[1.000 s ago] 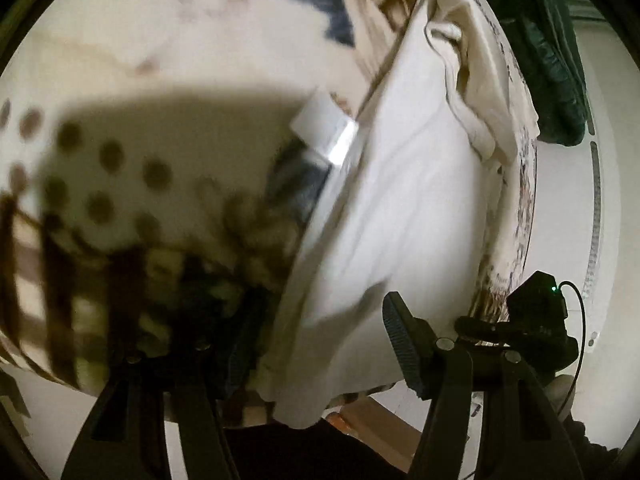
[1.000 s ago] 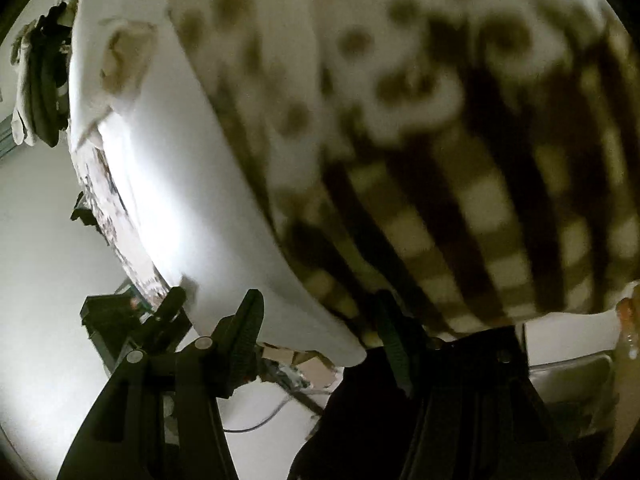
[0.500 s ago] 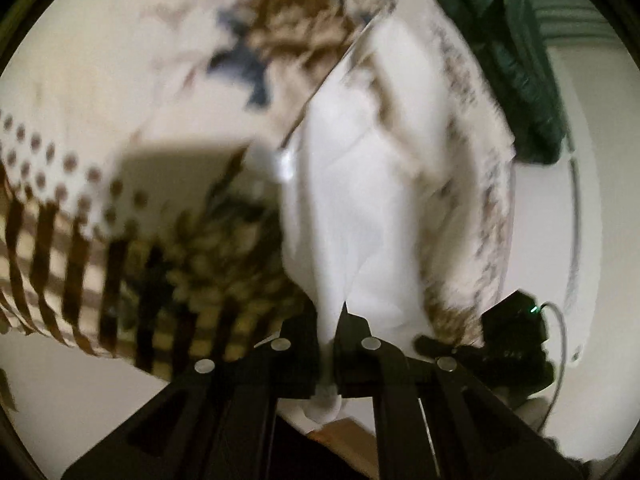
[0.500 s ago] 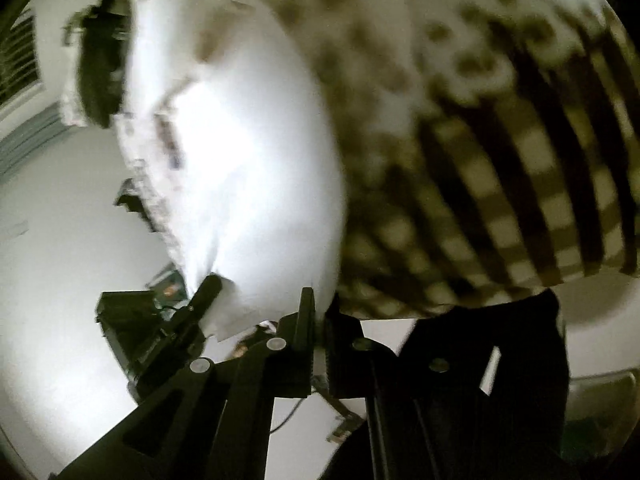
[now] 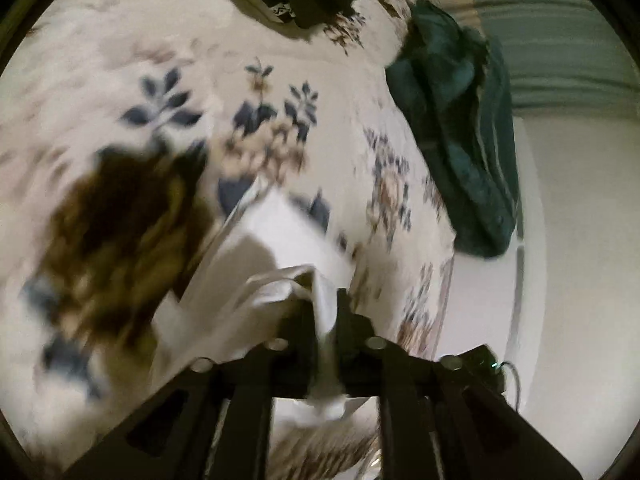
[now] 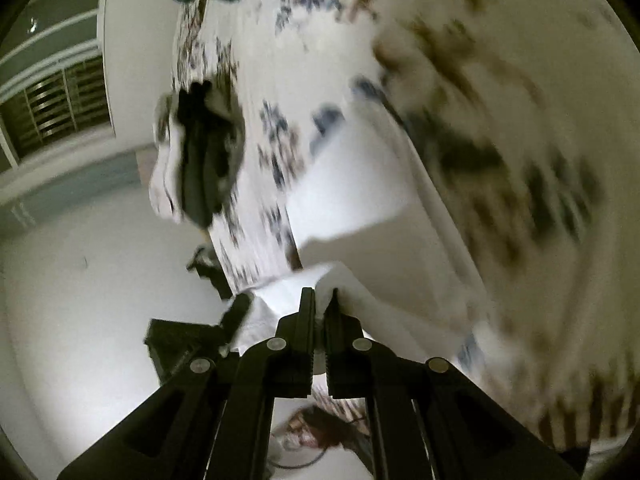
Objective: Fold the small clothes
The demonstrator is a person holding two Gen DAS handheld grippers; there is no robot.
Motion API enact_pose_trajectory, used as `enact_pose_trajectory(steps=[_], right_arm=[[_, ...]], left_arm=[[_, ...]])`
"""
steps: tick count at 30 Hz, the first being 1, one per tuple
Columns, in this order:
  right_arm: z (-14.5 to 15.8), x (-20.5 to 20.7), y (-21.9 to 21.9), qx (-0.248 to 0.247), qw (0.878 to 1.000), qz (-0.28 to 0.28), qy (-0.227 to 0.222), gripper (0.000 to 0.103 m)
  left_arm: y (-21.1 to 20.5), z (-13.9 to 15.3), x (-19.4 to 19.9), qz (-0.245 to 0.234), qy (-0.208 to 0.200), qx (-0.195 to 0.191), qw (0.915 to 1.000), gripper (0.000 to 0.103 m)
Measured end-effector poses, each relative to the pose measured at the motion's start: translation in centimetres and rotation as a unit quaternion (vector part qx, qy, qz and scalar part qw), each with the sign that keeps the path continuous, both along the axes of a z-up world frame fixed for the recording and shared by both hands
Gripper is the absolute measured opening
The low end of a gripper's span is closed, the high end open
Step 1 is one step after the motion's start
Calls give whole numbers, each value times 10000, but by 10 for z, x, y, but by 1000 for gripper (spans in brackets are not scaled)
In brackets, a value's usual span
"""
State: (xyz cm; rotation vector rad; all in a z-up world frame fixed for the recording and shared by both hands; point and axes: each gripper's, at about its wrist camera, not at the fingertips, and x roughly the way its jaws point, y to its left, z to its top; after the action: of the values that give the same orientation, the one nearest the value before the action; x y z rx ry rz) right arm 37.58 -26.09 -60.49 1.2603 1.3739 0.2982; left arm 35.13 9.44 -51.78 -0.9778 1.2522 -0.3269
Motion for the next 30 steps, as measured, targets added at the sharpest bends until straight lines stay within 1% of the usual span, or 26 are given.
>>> enact_pose_trajectory(steps=[1, 3, 4, 5, 7, 9, 11, 12, 14, 15, 17, 18, 19, 20, 21, 22, 24, 25, 26, 27, 28, 29, 30], right_arm=[[-6, 14, 0, -24, 10000, -63, 25, 5], [-18, 39, -6, -113, 9997, -120, 188, 10], [-22, 48, -12, -186, 9995, -136, 219, 22], [-21, 53, -16, -266, 9993, -147, 212, 44], [-15, 58, -22, -408, 9991, -84, 99, 62], [-9, 58, -17, -624, 9980, 56, 33, 62], [-7, 56, -18, -975, 9949, 272, 40, 62], [-6, 48, -23, -1141, 9926, 414, 53, 62], [-10, 46, -21, -1417, 9873, 703, 119, 62], [-14, 44, -21, -1492, 9854, 798, 180, 62], [-29, 50, -17, -1423, 9853, 913, 239, 62], [-35, 53, -14, -1405, 9852, 948, 244, 62], [-41, 58, -11, -1389, 9853, 967, 226, 52], [-45, 64, -9, -1419, 9849, 968, 214, 17], [-49, 70, -8, -1506, 9833, 984, 265, 4], [-51, 76, -10, -1600, 9825, 907, 295, 3], [-53, 86, -12, -1744, 9801, 892, 325, 3], [-54, 90, -12, -1799, 9782, 974, 352, 3], [-54, 95, -12, -1847, 9749, 1175, 395, 3], [-52, 97, -11, -1843, 9727, 1345, 420, 3], [-50, 98, -12, -1825, 9698, 1551, 454, 9], [-45, 98, -14, -1848, 9657, 1757, 488, 29], [-41, 98, -17, -1886, 9624, 1893, 485, 44]], left_arm=[[2, -3, 9, 95, 9, -18, 10000, 40], [10, -12, 28, 335, -32, -262, 9991, 53], [13, -11, 32, 397, -11, -283, 9988, 55], [20, -10, 35, 457, -45, -317, 9984, 55], [28, -3, 37, 465, -121, -237, 9986, 55], [32, 3, 33, 272, -201, 67, 9994, 55], [29, 6, 28, -36, -224, 498, 9985, 55], [26, 3, 27, -172, -233, 599, 9978, 55], [13, -5, 26, -570, -158, 863, 9945, 55], [6, -11, 27, -700, -128, 944, 9930, 55], [-13, -24, 36, -978, -142, 1089, 9891, 55], [-18, -27, 39, -1049, -156, 1170, 9874, 53], [-25, -32, 45, -1125, -201, 1270, 9853, 49], [-28, -36, 50, -1136, -301, 1319, 9843, 31], [-29, -37, 53, -1124, -328, 1425, 9828, 3], [-28, -40, 57, -1105, -290, 1521, 9817, 2], [-19, -44, 65, -916, -242, 1499, 9842, 2], [-14, -43, 66, -830, -201, 1463, 9856, 2], [-8, -40, 66, -725, -107, 1350, 9881, 3], [-3, -35, 63, -651, -75, 1252, 9900, 6], [0, -28, 57, -588, -89, 1231, 9906, 20], [5, -18, 47, -500, -133, 1278, 9904, 33], [10, -7, 33, -374, -203, 1282, 9908, 60]])
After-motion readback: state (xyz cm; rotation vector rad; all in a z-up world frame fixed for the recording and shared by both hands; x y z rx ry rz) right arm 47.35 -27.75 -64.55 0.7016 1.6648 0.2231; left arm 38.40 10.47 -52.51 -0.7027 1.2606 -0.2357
